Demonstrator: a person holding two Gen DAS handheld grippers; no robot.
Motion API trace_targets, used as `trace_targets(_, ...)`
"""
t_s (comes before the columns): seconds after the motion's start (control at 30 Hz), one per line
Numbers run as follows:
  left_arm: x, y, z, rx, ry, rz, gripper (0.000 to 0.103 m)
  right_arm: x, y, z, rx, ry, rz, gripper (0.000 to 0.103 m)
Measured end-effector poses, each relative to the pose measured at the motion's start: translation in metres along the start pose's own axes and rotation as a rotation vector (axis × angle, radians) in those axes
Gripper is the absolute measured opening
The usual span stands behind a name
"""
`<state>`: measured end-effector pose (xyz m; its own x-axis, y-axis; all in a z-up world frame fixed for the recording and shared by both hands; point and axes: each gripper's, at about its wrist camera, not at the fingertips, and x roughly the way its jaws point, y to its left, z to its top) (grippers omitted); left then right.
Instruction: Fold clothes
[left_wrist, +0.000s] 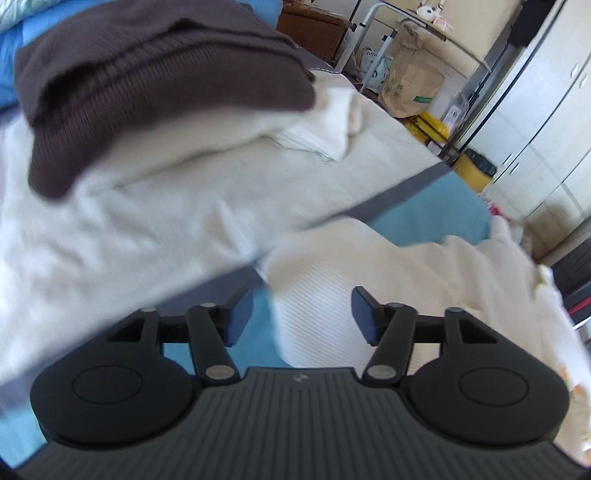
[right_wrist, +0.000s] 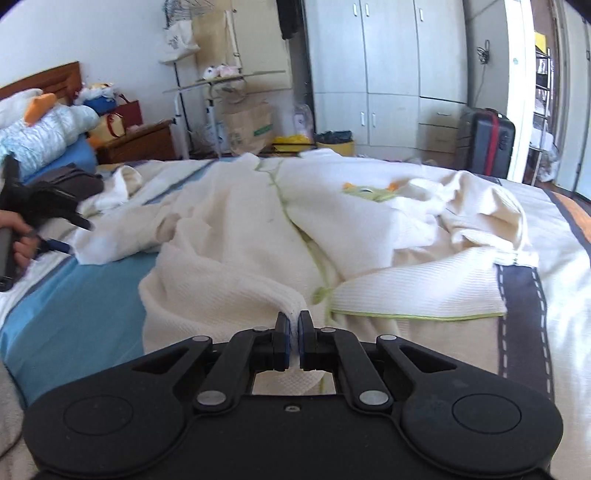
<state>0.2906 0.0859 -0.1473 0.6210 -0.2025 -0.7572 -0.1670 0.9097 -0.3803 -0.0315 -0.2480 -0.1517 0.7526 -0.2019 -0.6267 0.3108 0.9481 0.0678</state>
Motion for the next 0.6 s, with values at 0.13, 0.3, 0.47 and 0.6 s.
trace_targets(0.13,0.014,0.018,0.004,-0.089,0.035,0.015,0.059,0.011,-0.003,-0.003,0.014,0.044,-0.034,0.007)
trace_targets(0.3,0.032,0.013,-0.004,-0.126,-0.011,0.048,0.06,0.011,-0.005,-0.005,0.036,0.049,-0.026,0.007)
trace_targets(0.47,0.042,0.011,-0.003,-0.185,0.025,-0.15,0.06,0.013,-0.006,-0.006,0.041,0.054,-0.021,0.007)
trace_targets(0.6,0.057,0.0,-0.012,-0.15,0.066,-0.196,0.013,0.015,-0.005,-0.007,0.042,0.06,-0.014,0.007)
